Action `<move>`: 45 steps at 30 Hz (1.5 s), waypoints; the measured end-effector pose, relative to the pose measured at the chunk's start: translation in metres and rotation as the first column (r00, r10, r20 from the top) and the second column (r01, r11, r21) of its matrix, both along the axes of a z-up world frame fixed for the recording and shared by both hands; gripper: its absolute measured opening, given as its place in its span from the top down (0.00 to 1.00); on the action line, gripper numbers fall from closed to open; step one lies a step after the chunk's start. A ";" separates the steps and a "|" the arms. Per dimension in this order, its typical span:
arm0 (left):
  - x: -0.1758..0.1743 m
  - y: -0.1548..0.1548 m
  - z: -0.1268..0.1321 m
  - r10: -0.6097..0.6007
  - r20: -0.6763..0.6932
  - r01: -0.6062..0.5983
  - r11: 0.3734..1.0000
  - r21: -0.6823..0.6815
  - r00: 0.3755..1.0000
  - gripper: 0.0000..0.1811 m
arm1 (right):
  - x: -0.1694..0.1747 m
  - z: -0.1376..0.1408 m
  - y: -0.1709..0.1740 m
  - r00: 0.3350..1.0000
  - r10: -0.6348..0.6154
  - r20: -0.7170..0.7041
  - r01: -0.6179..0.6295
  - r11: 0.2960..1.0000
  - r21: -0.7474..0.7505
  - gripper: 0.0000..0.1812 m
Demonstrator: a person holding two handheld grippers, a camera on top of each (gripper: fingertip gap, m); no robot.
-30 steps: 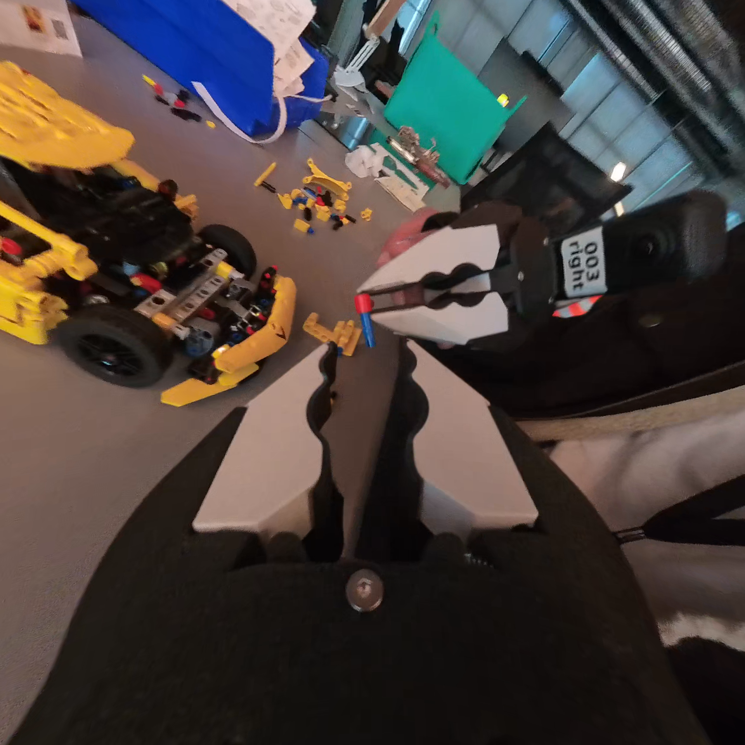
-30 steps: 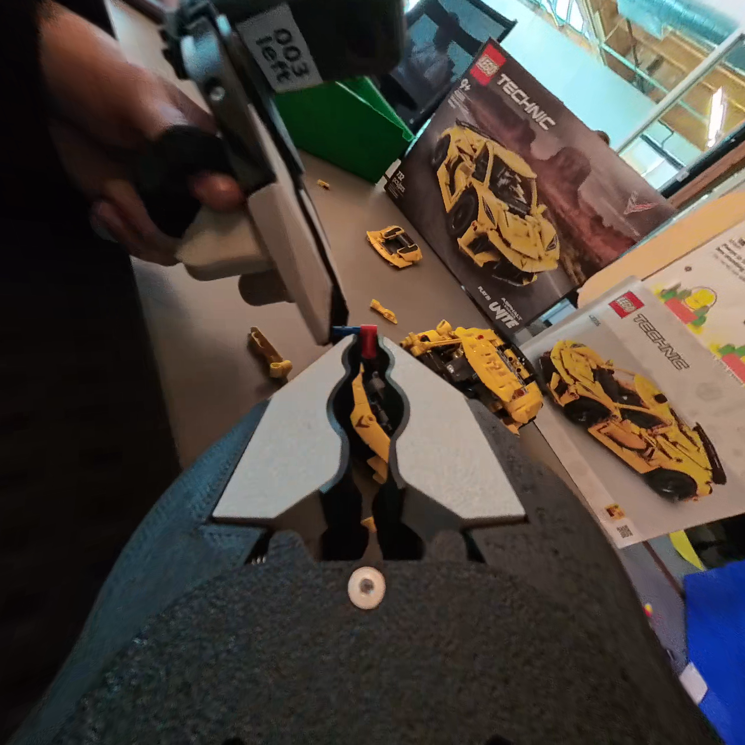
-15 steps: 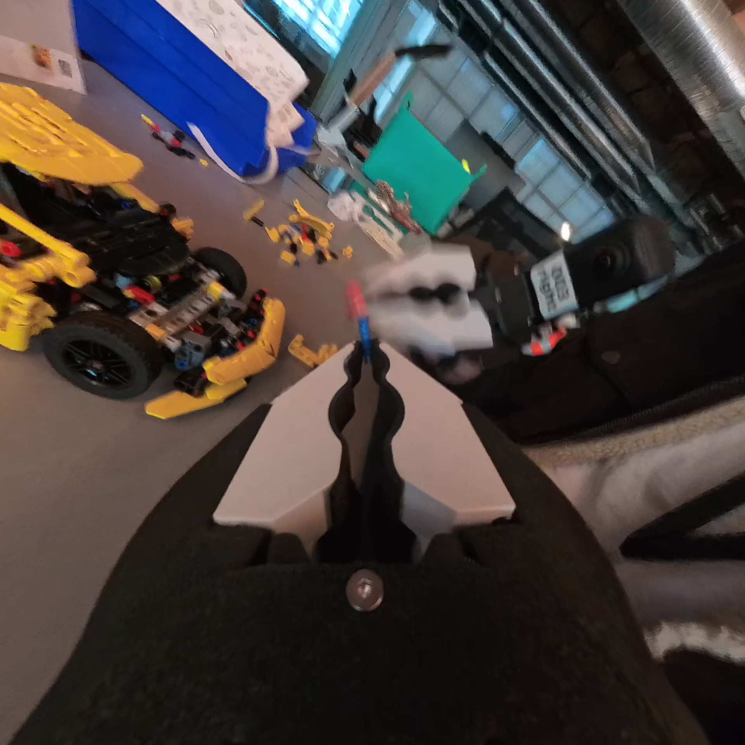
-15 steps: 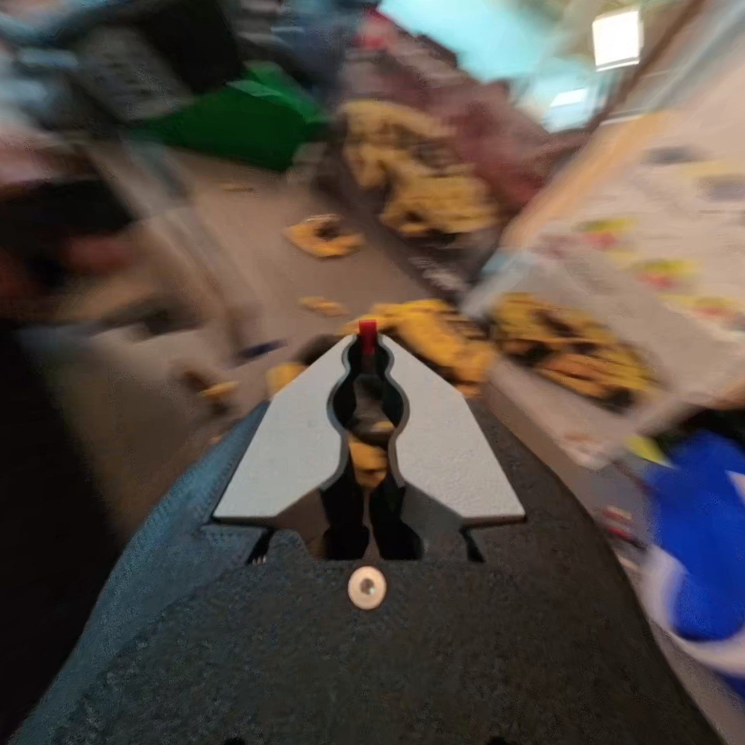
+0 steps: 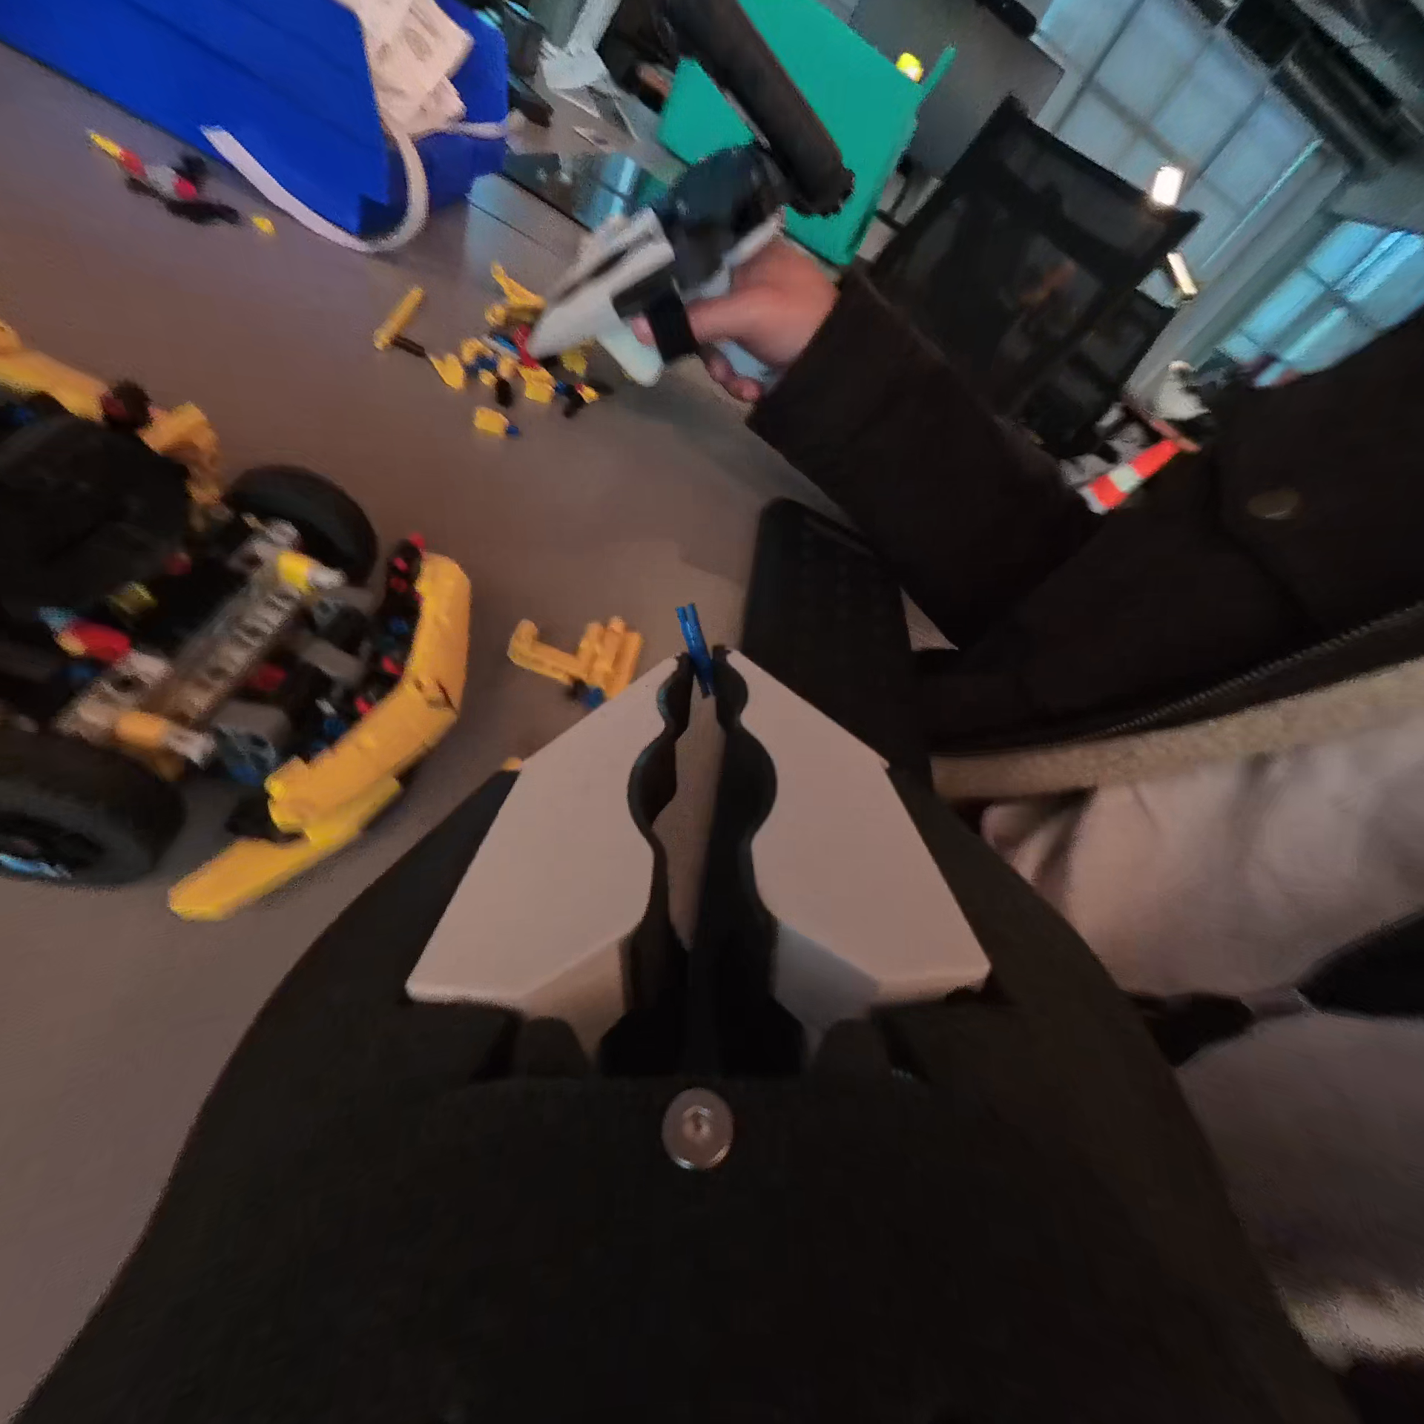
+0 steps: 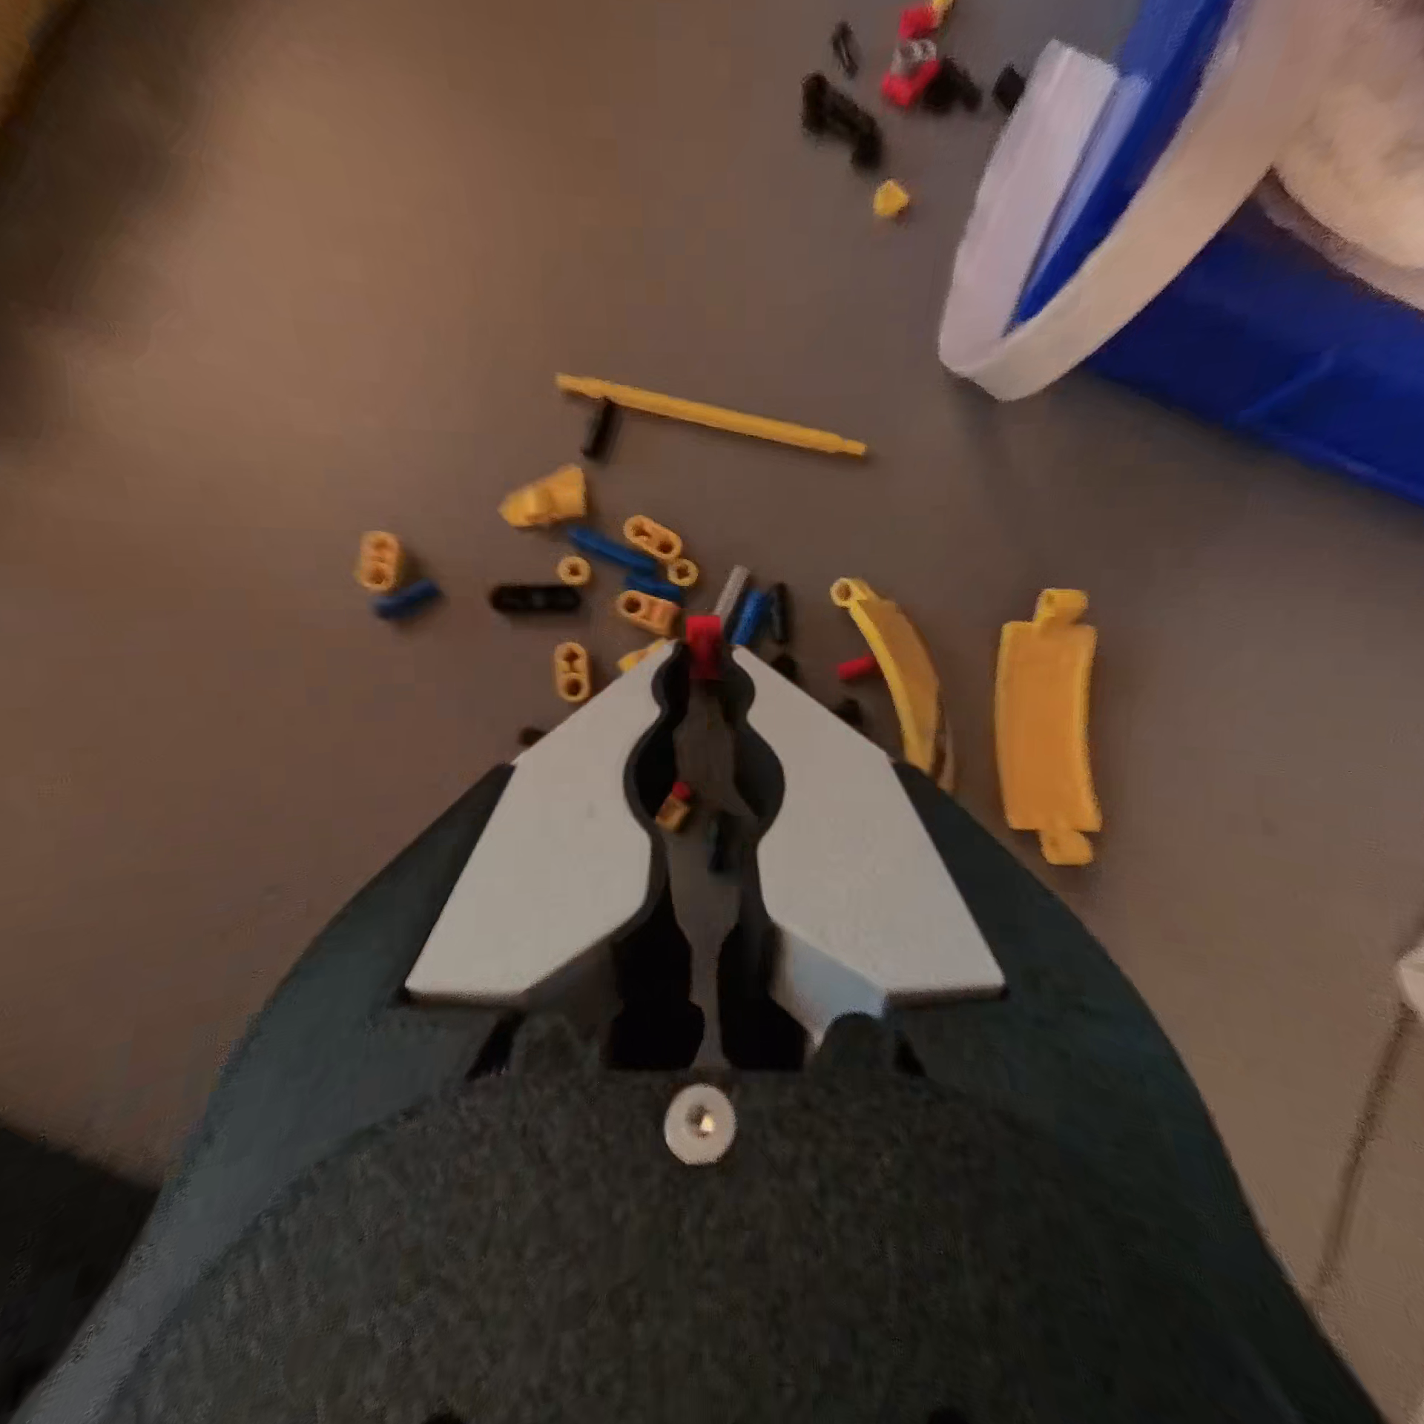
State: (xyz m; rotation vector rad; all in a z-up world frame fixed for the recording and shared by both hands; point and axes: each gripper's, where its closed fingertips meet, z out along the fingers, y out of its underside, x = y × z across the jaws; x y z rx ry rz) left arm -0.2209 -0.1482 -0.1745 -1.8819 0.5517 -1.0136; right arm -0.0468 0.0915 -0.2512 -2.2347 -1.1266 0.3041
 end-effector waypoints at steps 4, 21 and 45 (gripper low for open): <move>0.017 0.064 -0.009 0.045 -0.336 -0.064 0.997 -0.045 0.941 0.97 | 0.010 0.012 0.007 0.996 -0.006 0.091 -0.006 0.990 0.138 0.87; 0.165 0.228 -0.074 -0.182 -0.523 0.079 0.974 -0.213 0.833 0.93 | 0.072 0.051 -0.011 0.967 -0.236 -0.093 0.254 0.895 0.366 0.96; -0.090 -0.019 -0.084 -0.097 -0.623 0.013 0.990 -0.138 0.776 0.80 | -0.140 0.106 -0.185 0.573 0.263 -0.777 -0.461 0.886 -0.040 0.91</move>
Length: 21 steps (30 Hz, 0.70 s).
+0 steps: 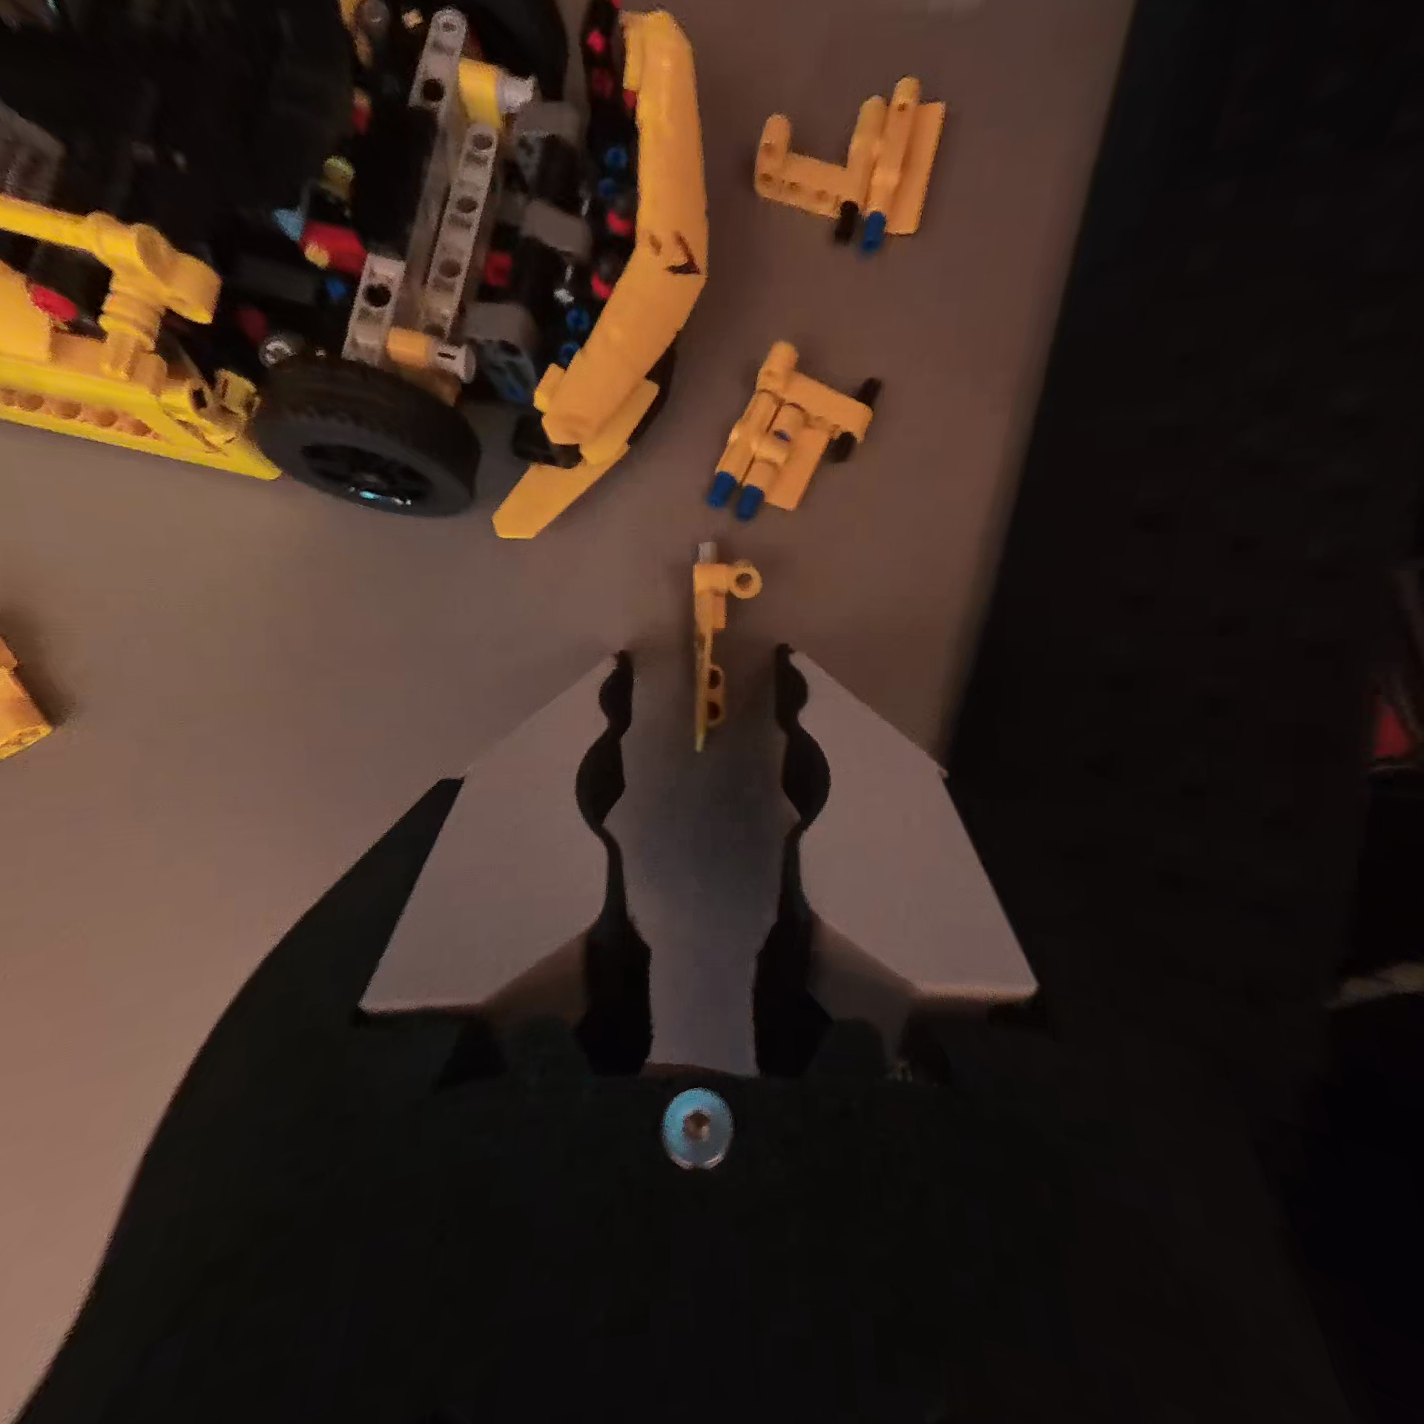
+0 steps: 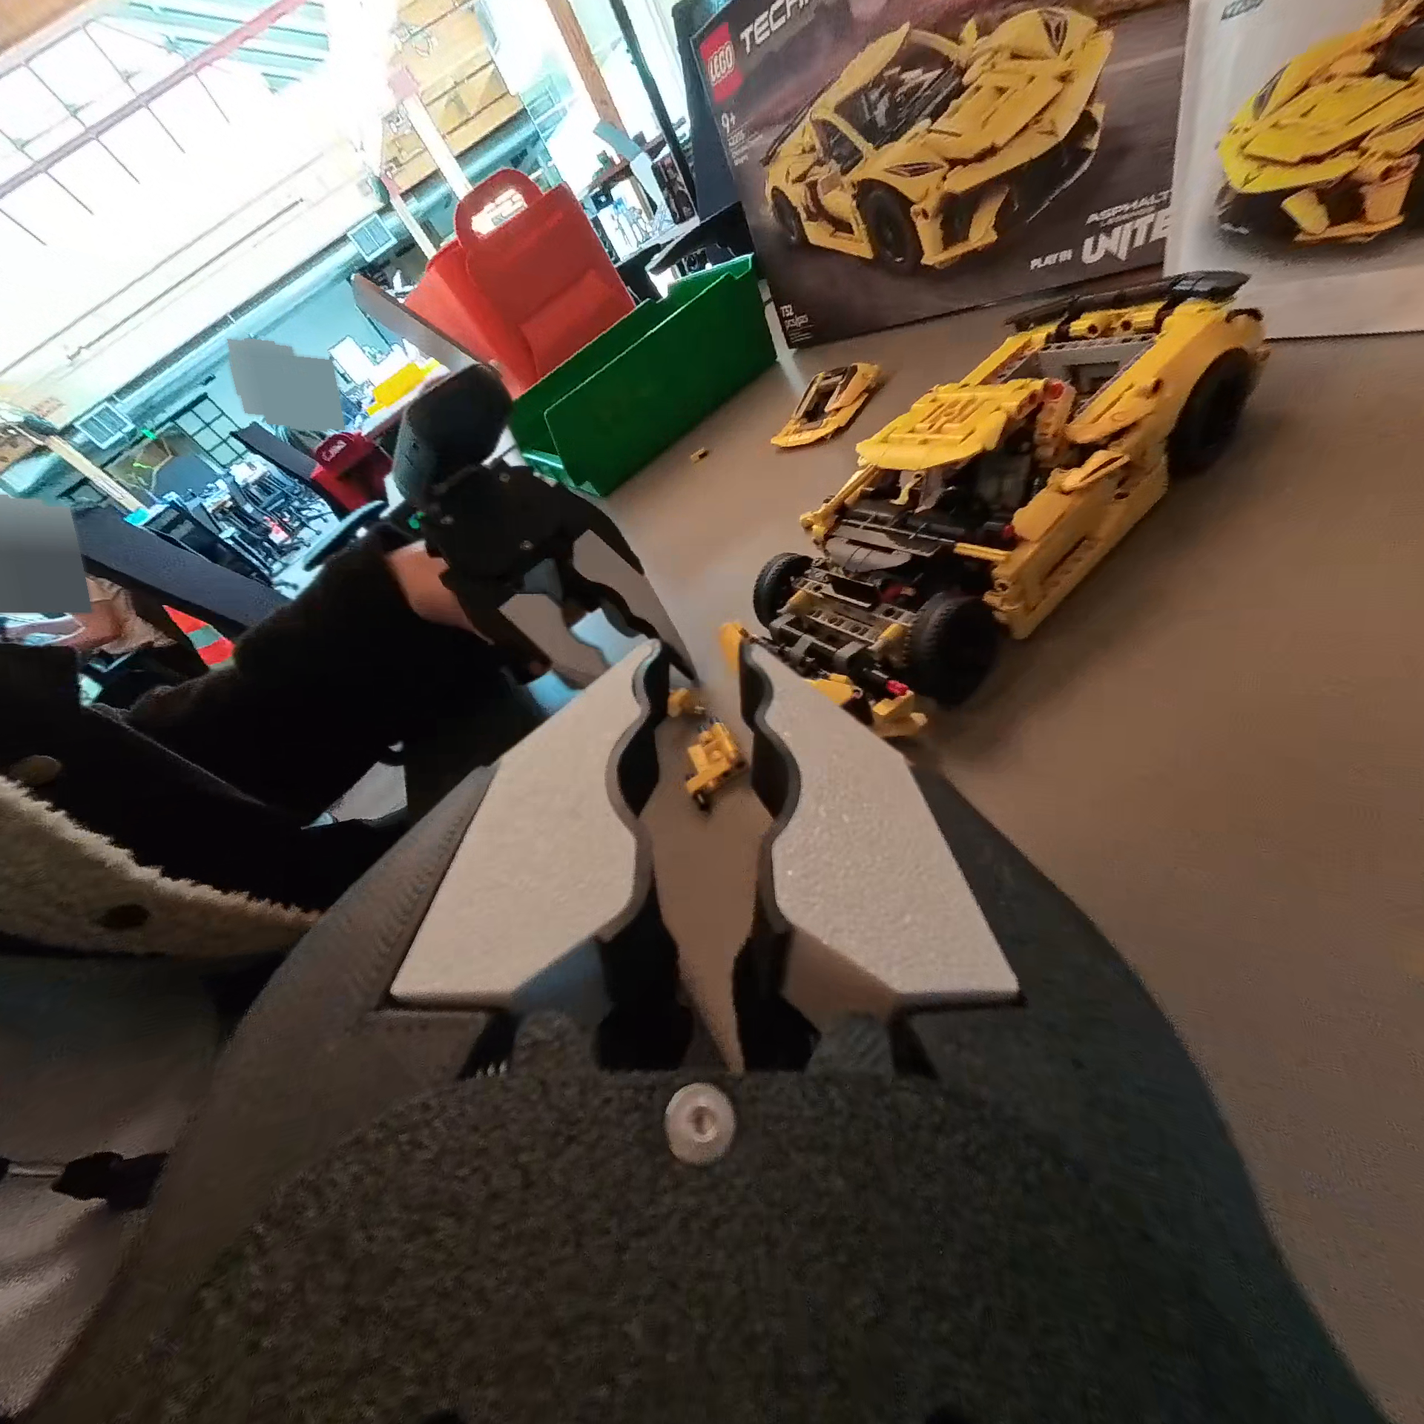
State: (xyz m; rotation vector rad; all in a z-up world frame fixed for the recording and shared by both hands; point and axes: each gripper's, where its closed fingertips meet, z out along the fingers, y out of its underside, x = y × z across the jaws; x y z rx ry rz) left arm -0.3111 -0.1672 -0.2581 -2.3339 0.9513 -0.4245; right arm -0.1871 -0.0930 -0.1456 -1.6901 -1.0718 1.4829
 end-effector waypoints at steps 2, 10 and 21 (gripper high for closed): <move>0.002 0.004 0.003 -0.005 0.022 0.005 1.000 0.024 1.000 0.99 | -0.006 -0.002 -0.008 1.000 0.024 0.003 -0.024 1.000 -0.008 0.91; 0.058 -0.011 0.117 0.011 0.825 -0.061 0.998 0.028 0.566 1.00 | -0.040 0.007 -0.080 0.940 0.297 -0.166 -0.300 0.954 0.007 0.86; 0.079 -0.017 0.125 -0.055 0.883 -0.087 0.990 0.107 0.466 0.99 | -0.049 0.025 -0.082 0.913 0.253 -0.320 -0.332 0.917 -0.223 0.89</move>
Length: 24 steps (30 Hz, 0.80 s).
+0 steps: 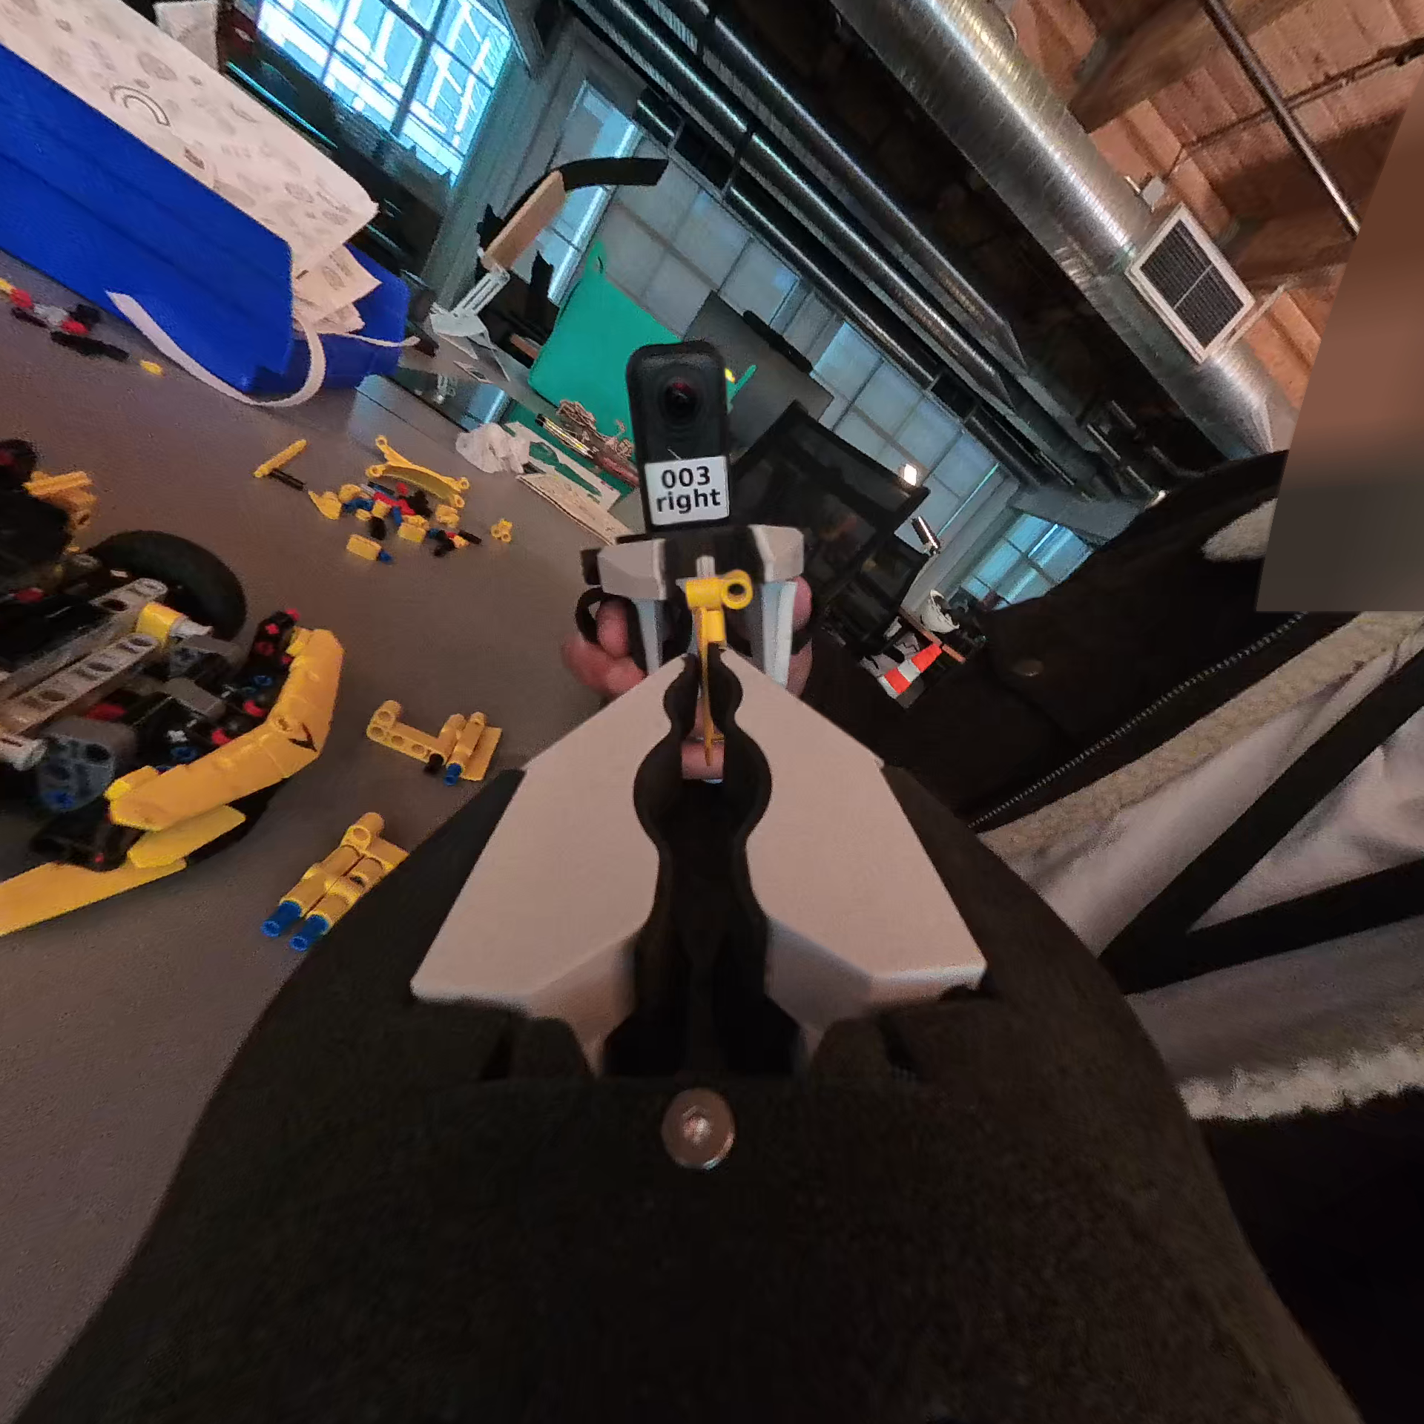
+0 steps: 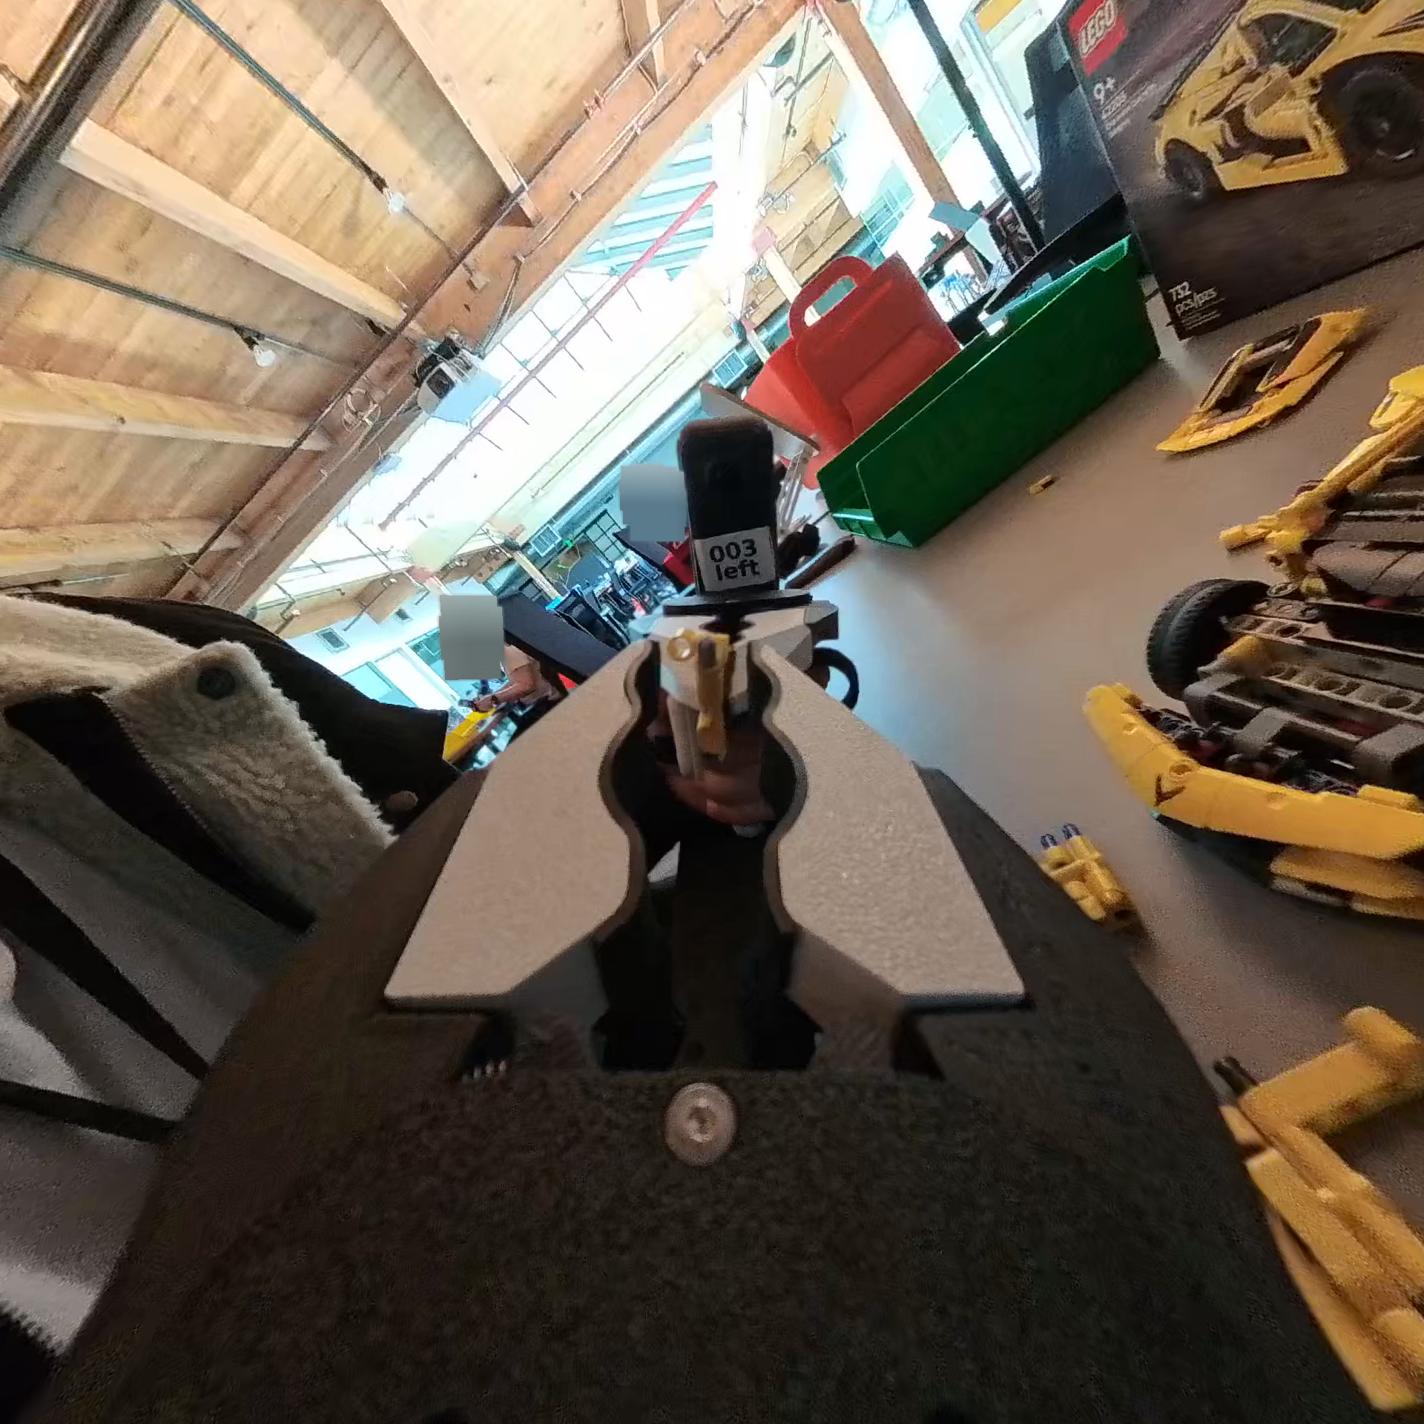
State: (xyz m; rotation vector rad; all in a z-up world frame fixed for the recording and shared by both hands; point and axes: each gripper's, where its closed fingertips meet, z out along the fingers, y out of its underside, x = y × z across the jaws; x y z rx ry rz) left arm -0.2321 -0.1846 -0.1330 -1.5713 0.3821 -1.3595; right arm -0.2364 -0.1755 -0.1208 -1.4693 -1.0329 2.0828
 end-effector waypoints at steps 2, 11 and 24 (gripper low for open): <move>0.002 0.000 -0.001 0.000 -0.014 0.000 1.000 0.000 1.000 0.99 | 0.002 0.003 0.001 1.000 -0.003 -0.018 0.003 1.000 -0.001 0.95; 0.003 0.001 -0.004 0.003 -0.022 -0.003 1.000 -0.012 1.000 0.99 | 0.000 -0.004 0.003 1.000 -0.020 0.024 0.019 1.000 0.020 0.98; 0.010 -0.001 -0.015 0.051 -0.181 -0.045 0.998 0.039 0.982 1.00 | 0.079 0.019 0.124 0.918 -0.362 -0.163 0.282 0.883 -0.374 0.99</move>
